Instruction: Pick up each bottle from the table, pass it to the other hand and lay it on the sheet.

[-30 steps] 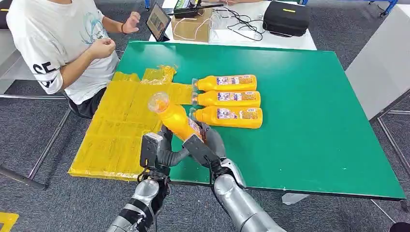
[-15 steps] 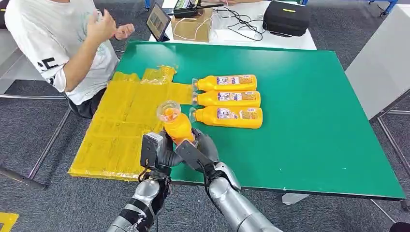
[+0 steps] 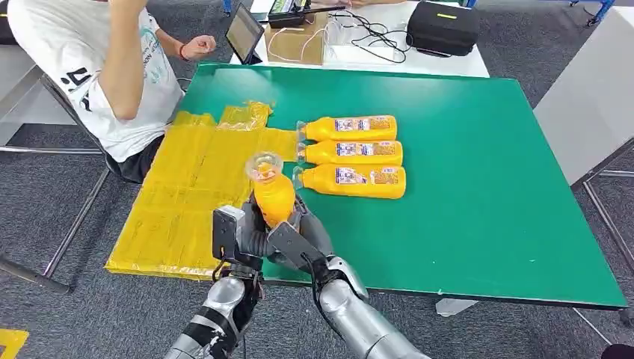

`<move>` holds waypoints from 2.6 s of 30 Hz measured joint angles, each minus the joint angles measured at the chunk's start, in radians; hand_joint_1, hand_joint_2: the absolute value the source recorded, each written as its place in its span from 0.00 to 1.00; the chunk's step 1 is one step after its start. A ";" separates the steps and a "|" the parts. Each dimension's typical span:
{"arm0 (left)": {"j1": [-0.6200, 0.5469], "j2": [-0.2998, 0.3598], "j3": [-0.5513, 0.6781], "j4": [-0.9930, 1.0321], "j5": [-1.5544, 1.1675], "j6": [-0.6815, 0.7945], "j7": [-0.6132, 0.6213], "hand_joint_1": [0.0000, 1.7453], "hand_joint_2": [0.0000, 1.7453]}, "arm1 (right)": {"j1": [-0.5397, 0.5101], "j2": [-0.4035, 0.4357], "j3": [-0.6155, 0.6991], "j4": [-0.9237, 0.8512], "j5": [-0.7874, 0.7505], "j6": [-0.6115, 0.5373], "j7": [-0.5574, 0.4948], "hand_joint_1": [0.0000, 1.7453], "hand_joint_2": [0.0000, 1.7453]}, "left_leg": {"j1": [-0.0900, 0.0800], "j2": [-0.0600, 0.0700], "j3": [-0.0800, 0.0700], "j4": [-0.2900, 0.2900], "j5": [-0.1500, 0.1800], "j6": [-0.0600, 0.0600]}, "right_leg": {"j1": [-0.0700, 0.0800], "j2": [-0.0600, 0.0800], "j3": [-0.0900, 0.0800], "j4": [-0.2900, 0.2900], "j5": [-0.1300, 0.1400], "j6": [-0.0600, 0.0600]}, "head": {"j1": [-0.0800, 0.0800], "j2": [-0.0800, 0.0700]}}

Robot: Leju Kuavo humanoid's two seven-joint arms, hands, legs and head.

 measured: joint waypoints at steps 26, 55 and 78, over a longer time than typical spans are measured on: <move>-0.220 0.229 0.112 0.233 -0.756 0.411 0.129 1.00 1.00 | 0.061 -0.120 -0.111 -0.283 -0.039 0.001 -0.017 0.00 1.00 | 0.000 0.000 0.000 0.000 0.001 -0.001 | 0.000 0.000 -0.001 0.001 0.000 0.000 | 0.000 0.000; -0.430 0.368 -0.047 0.626 -1.337 0.005 0.358 0.00 1.00 | 0.041 -0.131 -0.132 -0.272 -0.012 0.103 -0.015 0.00 1.00 | 0.000 -0.003 0.005 -0.001 0.002 -0.001 | 0.000 -0.003 0.006 0.001 0.000 0.000 | 0.000 0.000; -0.247 0.287 0.206 0.452 -0.545 0.099 -0.124 0.00 0.00 | 0.002 -0.154 -0.120 -0.144 0.036 0.066 -0.011 0.00 1.00 | 0.000 -0.002 0.003 0.000 0.002 0.000 | 0.000 -0.003 0.003 0.000 0.000 0.000 | 0.000 0.000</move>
